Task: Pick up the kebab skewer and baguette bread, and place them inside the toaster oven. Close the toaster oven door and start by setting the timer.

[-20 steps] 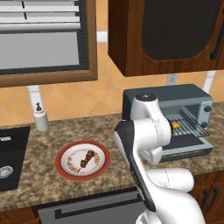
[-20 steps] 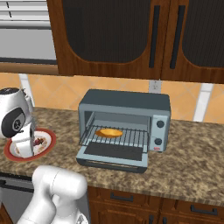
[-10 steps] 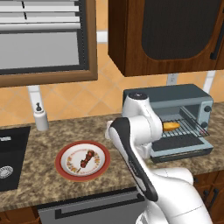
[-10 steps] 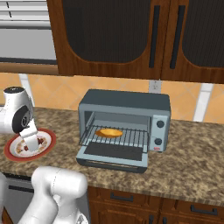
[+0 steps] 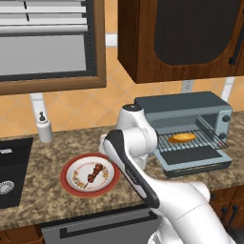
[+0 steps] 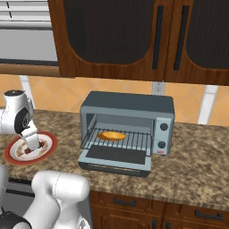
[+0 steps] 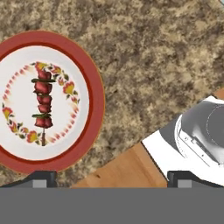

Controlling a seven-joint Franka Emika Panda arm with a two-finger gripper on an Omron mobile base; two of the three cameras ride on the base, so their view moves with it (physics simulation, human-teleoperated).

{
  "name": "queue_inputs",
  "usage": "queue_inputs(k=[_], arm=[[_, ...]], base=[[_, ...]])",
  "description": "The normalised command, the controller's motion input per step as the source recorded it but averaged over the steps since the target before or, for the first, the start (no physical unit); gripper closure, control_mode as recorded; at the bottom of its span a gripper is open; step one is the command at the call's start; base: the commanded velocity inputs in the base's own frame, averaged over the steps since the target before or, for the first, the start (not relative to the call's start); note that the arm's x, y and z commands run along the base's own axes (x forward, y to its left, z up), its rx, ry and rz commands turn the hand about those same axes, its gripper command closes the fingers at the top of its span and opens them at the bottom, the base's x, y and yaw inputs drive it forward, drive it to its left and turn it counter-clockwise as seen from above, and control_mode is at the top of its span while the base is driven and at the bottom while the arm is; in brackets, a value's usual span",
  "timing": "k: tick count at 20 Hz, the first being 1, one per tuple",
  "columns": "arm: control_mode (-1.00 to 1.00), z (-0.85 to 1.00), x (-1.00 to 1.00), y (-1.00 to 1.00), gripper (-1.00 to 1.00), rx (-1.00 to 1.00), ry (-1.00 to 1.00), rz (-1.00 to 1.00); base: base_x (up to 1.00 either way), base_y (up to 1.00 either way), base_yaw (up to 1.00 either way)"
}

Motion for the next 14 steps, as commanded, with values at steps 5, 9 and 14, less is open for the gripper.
queue_inputs(k=[5,9,14], arm=[[-1.0,-0.11,0.42,0.02,-1.0,0.0,0.0,0.0],[-1.0,-0.13,0.44,0.07,-1.0,0.0,0.0,0.0],[-1.0,-0.27,0.28,0.01,-1.0,0.0,0.0,0.0]], base=[[0.0,0.0,0.0],[0.0,0.0,0.0],[0.0,0.0,0.0]])
